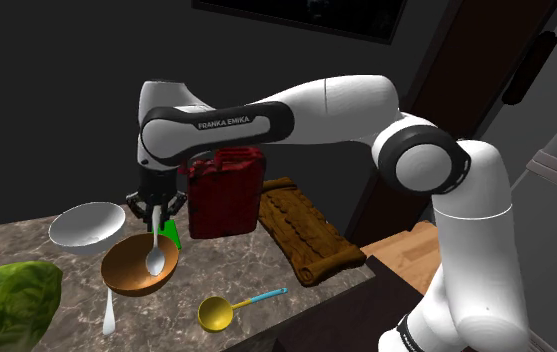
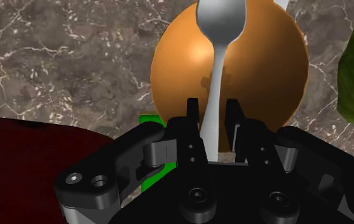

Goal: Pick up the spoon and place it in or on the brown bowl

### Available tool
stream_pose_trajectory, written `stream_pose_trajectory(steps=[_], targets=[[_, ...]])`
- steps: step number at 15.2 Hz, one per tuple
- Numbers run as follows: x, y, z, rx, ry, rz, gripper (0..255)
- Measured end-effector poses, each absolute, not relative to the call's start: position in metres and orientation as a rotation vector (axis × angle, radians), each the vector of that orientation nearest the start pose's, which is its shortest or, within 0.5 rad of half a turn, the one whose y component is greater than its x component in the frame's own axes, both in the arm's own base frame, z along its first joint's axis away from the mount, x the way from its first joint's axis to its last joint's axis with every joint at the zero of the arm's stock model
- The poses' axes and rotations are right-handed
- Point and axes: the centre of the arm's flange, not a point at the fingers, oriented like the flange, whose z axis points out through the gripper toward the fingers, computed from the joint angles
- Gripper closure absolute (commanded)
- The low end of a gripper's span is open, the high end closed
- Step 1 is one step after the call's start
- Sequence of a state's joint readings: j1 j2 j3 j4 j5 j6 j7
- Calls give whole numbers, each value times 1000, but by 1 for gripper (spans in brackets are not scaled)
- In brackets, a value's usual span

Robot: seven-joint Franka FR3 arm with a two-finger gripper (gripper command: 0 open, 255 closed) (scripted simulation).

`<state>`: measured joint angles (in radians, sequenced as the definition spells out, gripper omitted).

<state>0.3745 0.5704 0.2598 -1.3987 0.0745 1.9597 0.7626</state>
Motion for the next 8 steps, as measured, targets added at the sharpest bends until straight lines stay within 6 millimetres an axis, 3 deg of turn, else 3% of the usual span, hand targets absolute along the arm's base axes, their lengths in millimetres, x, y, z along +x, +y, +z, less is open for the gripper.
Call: stream_pose_trajectory(steps=[3, 8], targets=[[600, 430, 389, -2957, 291, 190, 255], [603, 437, 360, -2957, 293, 190, 255]])
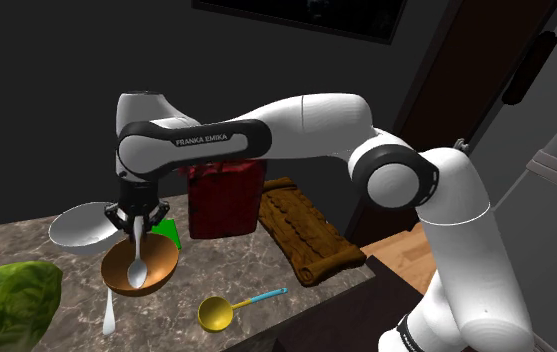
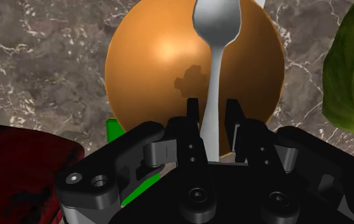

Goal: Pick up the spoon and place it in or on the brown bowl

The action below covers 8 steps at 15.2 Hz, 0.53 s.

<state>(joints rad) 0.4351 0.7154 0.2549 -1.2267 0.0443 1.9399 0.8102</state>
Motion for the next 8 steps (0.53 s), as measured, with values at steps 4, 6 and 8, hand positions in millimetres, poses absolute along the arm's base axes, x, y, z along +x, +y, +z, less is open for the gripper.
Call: stream_pose_trajectory(steps=[4, 6, 8], targets=[[604, 438, 340, -2957, 293, 190, 255], [603, 437, 330, -2957, 293, 190, 255], [604, 437, 318, -2957, 293, 189, 255]])
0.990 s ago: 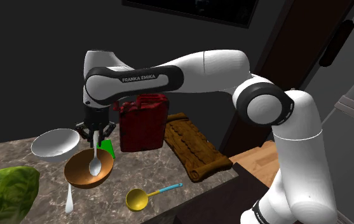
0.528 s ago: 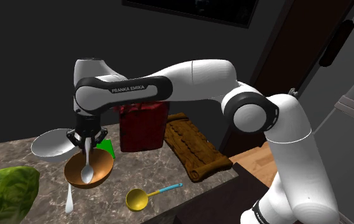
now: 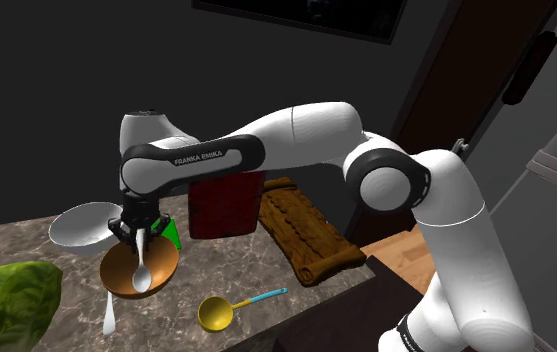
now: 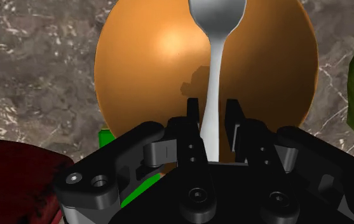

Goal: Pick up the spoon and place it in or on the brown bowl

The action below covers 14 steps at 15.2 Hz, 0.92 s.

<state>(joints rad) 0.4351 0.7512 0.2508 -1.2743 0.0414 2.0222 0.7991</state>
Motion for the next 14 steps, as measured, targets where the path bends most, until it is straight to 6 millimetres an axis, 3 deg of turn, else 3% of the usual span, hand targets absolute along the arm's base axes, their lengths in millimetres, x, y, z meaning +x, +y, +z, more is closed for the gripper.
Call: stream_pose_trajectory(steps=[3, 8, 9, 14], targets=[[604, 437, 308, -2956, 294, 188, 255], [604, 436, 308, -2955, 295, 184, 255], [604, 436, 308, -2955, 295, 183, 0], [603, 437, 306, -2956, 293, 189, 0]])
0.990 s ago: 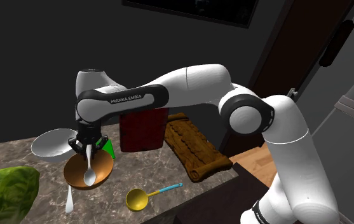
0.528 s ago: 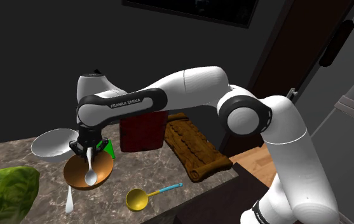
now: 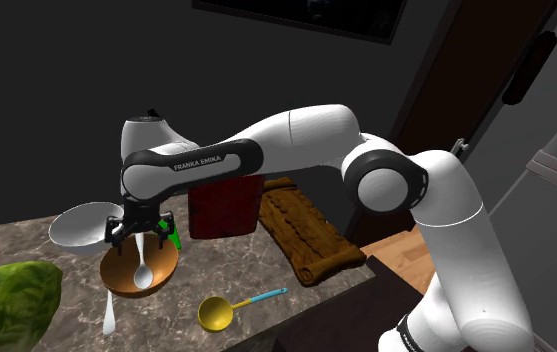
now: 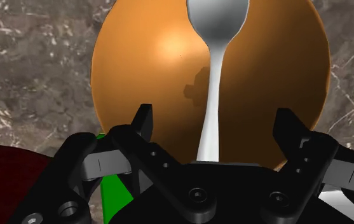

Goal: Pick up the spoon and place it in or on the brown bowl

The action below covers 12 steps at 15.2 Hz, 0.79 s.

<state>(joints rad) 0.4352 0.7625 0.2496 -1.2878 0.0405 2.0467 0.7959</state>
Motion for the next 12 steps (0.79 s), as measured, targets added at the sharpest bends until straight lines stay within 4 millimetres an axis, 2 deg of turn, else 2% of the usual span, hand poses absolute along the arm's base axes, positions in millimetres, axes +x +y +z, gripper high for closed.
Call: stream_pose_trajectory(steps=[2, 6, 12], targets=[[604, 436, 310, -2957, 294, 190, 0], [609, 430, 350, -2956, 294, 187, 0], [609, 429, 355, -2956, 293, 189, 0]])
